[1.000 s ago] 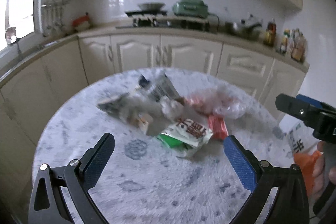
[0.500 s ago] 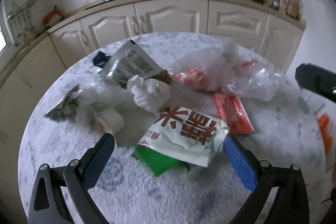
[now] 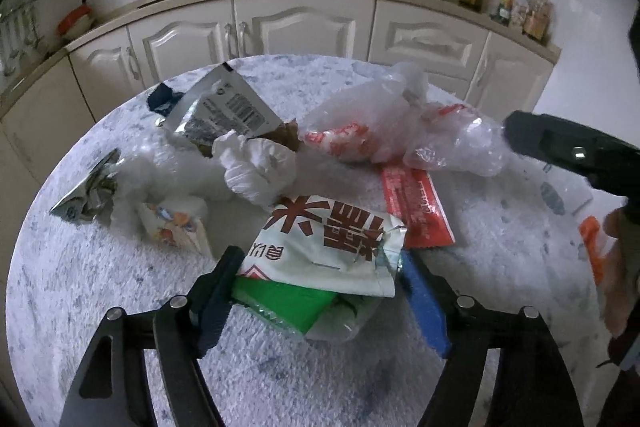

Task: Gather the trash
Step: 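Grasp the white-and-green wrapper with the left gripper while the right gripper grasps a plastic bag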

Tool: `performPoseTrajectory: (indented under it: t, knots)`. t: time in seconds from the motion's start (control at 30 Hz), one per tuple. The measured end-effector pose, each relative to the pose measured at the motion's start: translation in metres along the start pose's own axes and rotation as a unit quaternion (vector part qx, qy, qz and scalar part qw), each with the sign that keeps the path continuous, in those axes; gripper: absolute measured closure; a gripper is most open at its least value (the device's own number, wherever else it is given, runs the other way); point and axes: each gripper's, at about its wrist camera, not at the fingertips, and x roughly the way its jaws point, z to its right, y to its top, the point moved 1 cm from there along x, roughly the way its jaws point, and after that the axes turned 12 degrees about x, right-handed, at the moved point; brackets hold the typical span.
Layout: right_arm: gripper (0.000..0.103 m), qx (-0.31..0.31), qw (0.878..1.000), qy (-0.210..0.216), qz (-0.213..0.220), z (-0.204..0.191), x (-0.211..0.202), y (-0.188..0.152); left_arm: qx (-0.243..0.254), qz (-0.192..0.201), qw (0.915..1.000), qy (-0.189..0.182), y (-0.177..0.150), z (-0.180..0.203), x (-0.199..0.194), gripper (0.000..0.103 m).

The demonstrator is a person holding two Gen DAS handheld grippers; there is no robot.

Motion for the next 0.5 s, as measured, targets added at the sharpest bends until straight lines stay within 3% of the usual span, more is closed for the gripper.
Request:
performPoseTrajectory:
  t: [0.23,0.43,0.47,0.5]
  knots:
    - [0.000,-0.045,0.998,0.020,-0.033,-0.026,0.035,0.010,-0.032,0.011,0.9994,0.004,-0.029,0.002,-0.022,0.037]
    - [0.000,-0.083,0.994,0.012,-0.070,-0.044,0.081,0.010,-0.035,0.005,0.9992,0.016,-0.035,0.009,-0.028,0.035]
    - [0.001,-0.089,0.993,0.010,-0.073,-0.046,0.086,0.010,-0.029,-0.003,0.9994,0.018,-0.032,0.012,-0.024,0.035]
    - [0.010,-0.096,0.992,0.014,-0.075,-0.048,0.091,0.010,-0.022,-0.004,0.9995,0.022,-0.030,0.014,-0.022,0.034]
